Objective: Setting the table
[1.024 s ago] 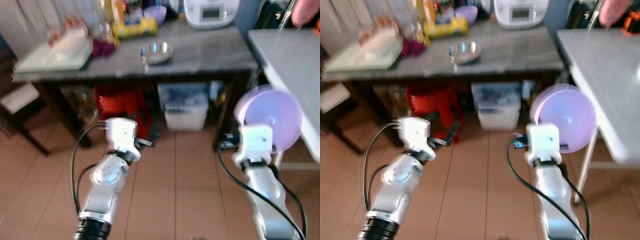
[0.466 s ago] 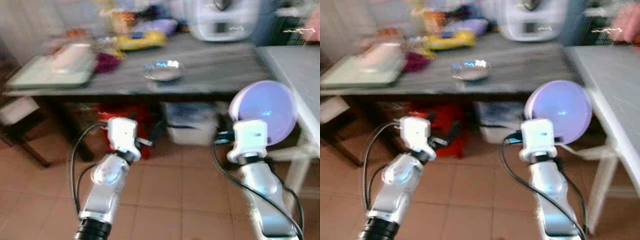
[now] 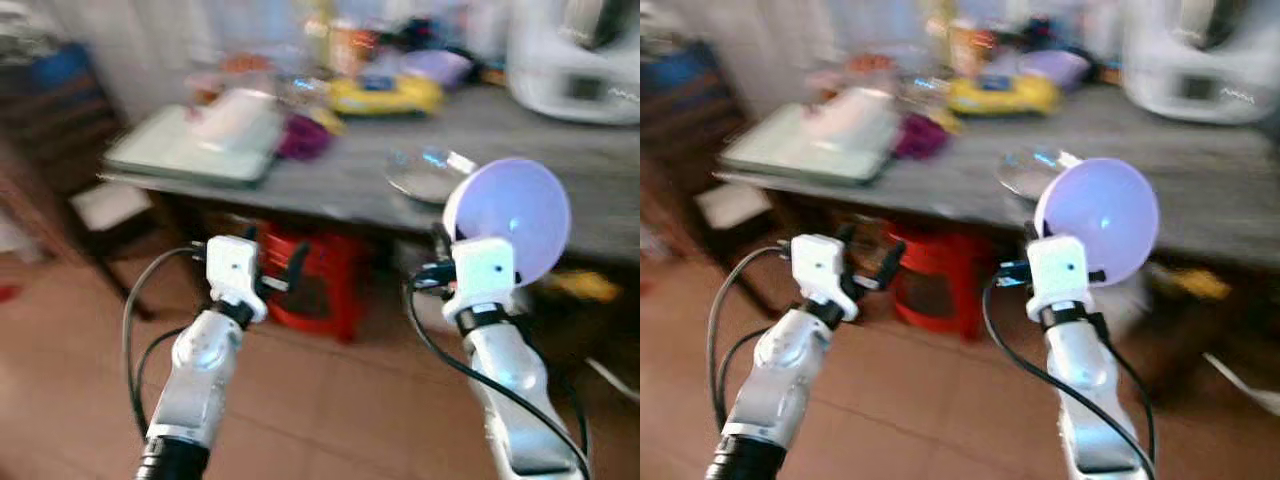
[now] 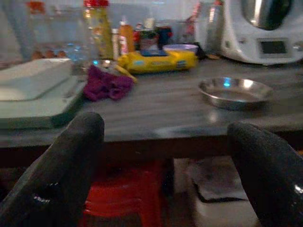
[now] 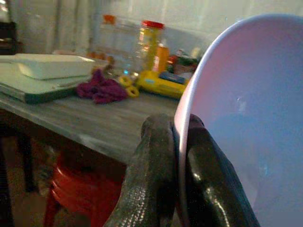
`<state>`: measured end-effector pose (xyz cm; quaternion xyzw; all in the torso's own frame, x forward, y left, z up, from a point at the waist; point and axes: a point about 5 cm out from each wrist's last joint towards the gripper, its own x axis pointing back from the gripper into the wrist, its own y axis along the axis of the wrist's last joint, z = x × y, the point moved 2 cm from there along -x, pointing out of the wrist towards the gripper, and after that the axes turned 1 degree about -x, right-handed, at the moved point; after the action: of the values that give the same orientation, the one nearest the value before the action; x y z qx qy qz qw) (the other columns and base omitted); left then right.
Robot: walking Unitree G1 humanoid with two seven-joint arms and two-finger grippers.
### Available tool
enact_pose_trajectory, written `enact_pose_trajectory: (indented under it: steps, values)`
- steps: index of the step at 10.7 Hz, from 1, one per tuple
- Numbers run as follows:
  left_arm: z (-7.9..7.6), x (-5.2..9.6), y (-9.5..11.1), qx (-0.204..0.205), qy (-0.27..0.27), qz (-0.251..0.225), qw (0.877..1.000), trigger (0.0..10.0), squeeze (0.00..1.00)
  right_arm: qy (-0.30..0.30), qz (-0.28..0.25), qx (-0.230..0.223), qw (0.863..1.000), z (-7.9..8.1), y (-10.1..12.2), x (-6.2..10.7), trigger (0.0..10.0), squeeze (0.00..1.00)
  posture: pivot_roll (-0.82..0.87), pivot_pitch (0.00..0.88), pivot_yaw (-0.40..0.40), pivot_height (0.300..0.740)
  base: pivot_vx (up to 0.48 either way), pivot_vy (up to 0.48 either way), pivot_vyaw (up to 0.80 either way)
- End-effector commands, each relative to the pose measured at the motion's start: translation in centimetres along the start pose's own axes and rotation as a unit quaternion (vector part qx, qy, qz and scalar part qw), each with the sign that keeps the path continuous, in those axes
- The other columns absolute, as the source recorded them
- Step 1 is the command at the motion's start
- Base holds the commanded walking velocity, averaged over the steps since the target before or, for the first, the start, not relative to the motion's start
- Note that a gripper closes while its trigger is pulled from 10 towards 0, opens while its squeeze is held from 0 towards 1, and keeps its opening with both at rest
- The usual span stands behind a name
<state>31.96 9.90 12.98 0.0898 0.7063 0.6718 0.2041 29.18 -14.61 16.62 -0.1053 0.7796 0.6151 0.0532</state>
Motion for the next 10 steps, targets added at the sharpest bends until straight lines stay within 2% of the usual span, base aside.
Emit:
enact_pose_trajectory:
  steps: [1, 4, 8, 10]
  values:
    - [-0.2, 0.0, 0.2, -0.002, -0.006, -0.002, 1.000, 10.0, 0.00, -0.001, -0.010, 0.000, 1.000, -0.1, 0.5, 0.0, 10.0, 0.00, -0.17, 0.059, 0.080, 0.740, 0.435, 0.000, 0.44]
    - [-0.9, -0.1, 0.0, 0.007, -0.019, 0.002, 1.000, 10.0, 0.00, -0.005, -0.005, -0.005, 1.000, 0.0, 0.5, -0.4, 10.0, 0.00, -0.17, 0.057, 0.074, 0.740, 0.359, 0.000, -0.14]
    - [-1.4, -0.1, -0.1, 0.013, -0.023, 0.003, 1.000, 10.0, 0.00, -0.003, -0.005, -0.003, 1.000, -0.2, 0.6, -0.5, 10.0, 0.00, -0.17, 0.060, 0.064, 0.740, 0.000, 0.000, -0.80]
    - [-1.4, 0.0, -0.2, 0.015, -0.021, 0.003, 1.000, 10.0, 0.00, 0.004, -0.008, -0.003, 1.000, 0.1, 0.7, -0.6, 10.0, 0.00, -0.17, 0.055, 0.057, 0.740, 0.000, 0.000, -0.29]
